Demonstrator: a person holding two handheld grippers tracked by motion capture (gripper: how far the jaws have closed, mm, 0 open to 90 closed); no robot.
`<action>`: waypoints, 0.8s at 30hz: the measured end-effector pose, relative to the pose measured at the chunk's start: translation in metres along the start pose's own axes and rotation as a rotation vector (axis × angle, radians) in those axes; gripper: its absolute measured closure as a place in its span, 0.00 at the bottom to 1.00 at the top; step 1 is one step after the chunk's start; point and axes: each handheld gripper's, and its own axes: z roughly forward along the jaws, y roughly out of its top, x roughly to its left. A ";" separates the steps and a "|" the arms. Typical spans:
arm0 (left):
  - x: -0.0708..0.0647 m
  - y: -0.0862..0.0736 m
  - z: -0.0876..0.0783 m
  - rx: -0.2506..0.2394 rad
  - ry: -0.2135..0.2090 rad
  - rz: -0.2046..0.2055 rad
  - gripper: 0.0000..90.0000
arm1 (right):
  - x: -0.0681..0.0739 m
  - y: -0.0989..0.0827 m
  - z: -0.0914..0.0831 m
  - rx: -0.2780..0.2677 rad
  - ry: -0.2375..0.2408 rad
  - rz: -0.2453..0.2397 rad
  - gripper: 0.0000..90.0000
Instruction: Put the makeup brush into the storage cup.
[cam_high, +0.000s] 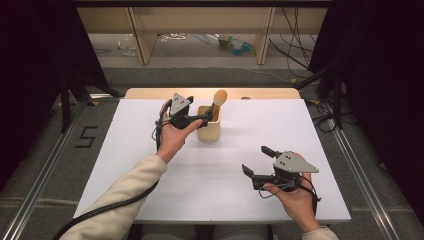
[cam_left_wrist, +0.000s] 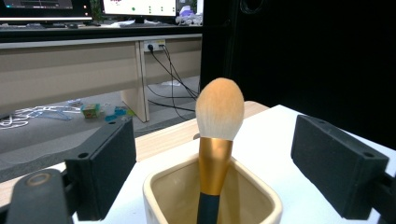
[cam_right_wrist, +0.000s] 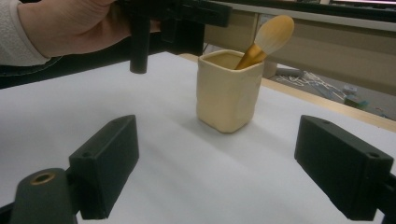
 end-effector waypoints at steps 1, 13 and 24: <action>0.000 0.000 -0.002 0.002 0.002 0.010 0.15 | 0.000 0.000 0.000 0.000 0.000 0.000 0.16; 0.001 0.002 -0.014 -0.005 -0.008 -0.003 0.15 | 0.000 0.001 -0.001 0.005 -0.008 0.000 0.16; -0.001 -0.003 -0.031 0.006 -0.040 0.019 0.12 | 0.001 0.001 0.000 0.009 -0.006 -0.005 0.16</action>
